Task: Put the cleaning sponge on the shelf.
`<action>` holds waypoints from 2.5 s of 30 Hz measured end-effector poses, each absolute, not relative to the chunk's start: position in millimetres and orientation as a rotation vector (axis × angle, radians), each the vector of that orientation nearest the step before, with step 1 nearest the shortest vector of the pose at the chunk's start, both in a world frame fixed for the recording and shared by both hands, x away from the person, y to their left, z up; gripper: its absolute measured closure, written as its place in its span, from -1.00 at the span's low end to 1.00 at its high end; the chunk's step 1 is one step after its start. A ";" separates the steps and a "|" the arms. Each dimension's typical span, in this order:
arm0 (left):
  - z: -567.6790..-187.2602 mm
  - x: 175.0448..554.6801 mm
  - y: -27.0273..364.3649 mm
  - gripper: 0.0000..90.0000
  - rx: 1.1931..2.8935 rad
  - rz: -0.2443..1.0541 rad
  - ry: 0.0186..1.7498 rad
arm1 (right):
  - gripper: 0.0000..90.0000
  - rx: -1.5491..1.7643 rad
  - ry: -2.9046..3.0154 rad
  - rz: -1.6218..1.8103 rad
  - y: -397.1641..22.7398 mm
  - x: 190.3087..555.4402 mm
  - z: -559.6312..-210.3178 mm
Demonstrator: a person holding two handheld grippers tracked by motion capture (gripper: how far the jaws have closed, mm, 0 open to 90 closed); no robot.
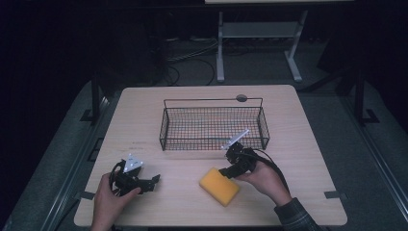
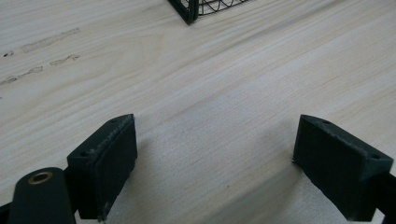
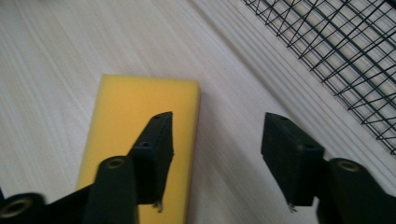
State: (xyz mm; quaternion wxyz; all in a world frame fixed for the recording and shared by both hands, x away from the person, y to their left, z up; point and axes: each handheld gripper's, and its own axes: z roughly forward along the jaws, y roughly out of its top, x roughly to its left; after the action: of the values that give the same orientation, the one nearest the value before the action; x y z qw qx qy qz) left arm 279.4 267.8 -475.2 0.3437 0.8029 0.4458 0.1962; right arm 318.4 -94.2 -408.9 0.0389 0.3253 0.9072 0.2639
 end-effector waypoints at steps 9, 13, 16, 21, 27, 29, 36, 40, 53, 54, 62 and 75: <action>-475.2 279.4 267.8 -0.72 2.086 0.509 1.158 | -0.68 1.022 2.840 0.739 -86.8 301.8 -411.7; -475.2 279.4 267.8 -0.72 2.086 0.510 1.158 | -0.71 1.011 2.850 0.736 -81.8 296.1 -414.4; -475.1 279.4 268.0 -0.72 2.090 0.510 1.156 | -0.71 0.995 2.857 0.728 -79.0 293.4 -415.9; -475.1 279.4 268.0 -0.72 2.090 0.510 1.156 | -0.71 0.976 2.861 0.733 -69.8 288.3 -418.4; -475.1 279.4 268.1 -0.72 2.091 0.510 1.156 | -0.71 0.958 2.870 0.691 -61.1 286.1 -425.4; -475.1 279.4 268.0 -0.72 2.091 0.509 1.156 | -0.71 0.951 2.872 0.674 -60.0 286.5 -427.9; -475.2 279.4 267.8 -0.72 2.086 0.509 1.158 | -0.71 0.947 2.888 0.639 -56.6 287.9 -437.7; -475.2 279.4 267.8 -0.72 2.087 0.510 1.158 | -0.71 0.948 2.893 0.626 -54.4 287.8 -441.6; -475.1 279.4 268.1 -0.72 2.091 0.510 1.156 | -0.60 0.927 2.895 0.588 -52.2 286.9 -446.8; -475.1 279.4 268.1 -0.72 2.091 0.510 1.156 | -0.60 0.927 2.895 0.588 -52.2 286.9 -446.8; -475.1 279.4 268.1 -0.72 2.091 0.510 1.156 | -0.55 0.923 2.895 0.594 -53.3 286.9 -445.9; -475.1 279.4 268.1 -0.72 2.091 0.510 1.156 | -0.53 0.925 2.896 0.612 -57.1 286.8 -439.8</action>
State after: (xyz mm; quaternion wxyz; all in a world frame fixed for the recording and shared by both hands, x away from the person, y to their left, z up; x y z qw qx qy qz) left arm 279.4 268.1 -475.1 0.3422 0.8042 0.4446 0.1961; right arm 286.8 -57.1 -439.8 0.0201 0.2984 0.9336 0.1973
